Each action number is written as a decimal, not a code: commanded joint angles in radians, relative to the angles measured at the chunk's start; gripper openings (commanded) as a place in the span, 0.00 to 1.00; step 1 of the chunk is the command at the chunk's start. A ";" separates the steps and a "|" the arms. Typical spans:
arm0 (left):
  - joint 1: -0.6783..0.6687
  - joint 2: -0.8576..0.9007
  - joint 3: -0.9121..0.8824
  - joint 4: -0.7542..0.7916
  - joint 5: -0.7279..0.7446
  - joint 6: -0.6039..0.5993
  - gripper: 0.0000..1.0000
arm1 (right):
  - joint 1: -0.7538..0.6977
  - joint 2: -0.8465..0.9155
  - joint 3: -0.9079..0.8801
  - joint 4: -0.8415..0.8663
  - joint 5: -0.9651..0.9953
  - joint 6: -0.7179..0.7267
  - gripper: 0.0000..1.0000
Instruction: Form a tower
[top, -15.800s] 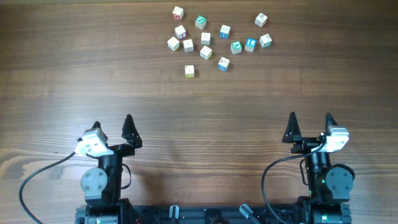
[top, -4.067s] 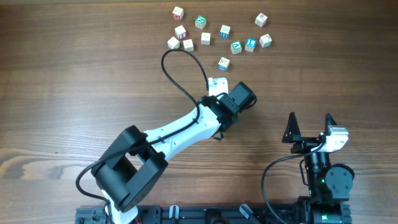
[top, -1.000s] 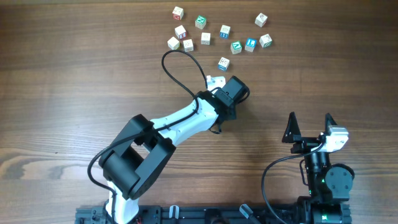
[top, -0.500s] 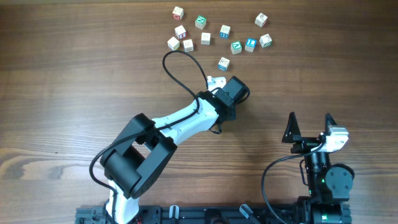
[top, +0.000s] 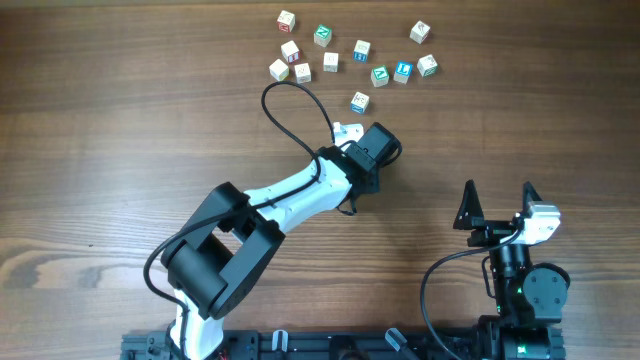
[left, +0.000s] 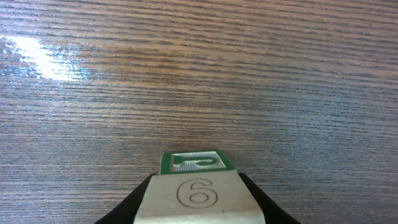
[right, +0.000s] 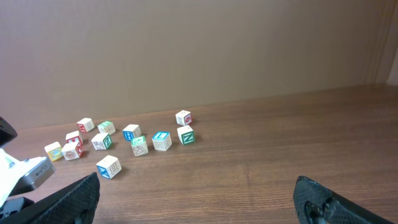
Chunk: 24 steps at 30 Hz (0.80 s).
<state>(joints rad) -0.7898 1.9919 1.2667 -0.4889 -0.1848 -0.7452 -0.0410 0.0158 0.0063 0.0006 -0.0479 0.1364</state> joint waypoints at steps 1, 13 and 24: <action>0.002 0.015 -0.003 0.003 0.005 0.004 0.37 | 0.002 -0.006 -0.001 0.002 -0.002 -0.005 1.00; 0.002 0.014 -0.003 0.004 0.005 0.005 0.66 | 0.002 -0.006 -0.001 0.002 -0.002 -0.004 1.00; 0.000 -0.008 0.001 0.026 0.028 0.000 0.66 | 0.002 -0.006 -0.001 0.002 -0.002 -0.004 1.00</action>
<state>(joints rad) -0.7898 1.9919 1.2667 -0.4660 -0.1726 -0.7456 -0.0410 0.0158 0.0063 0.0006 -0.0479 0.1364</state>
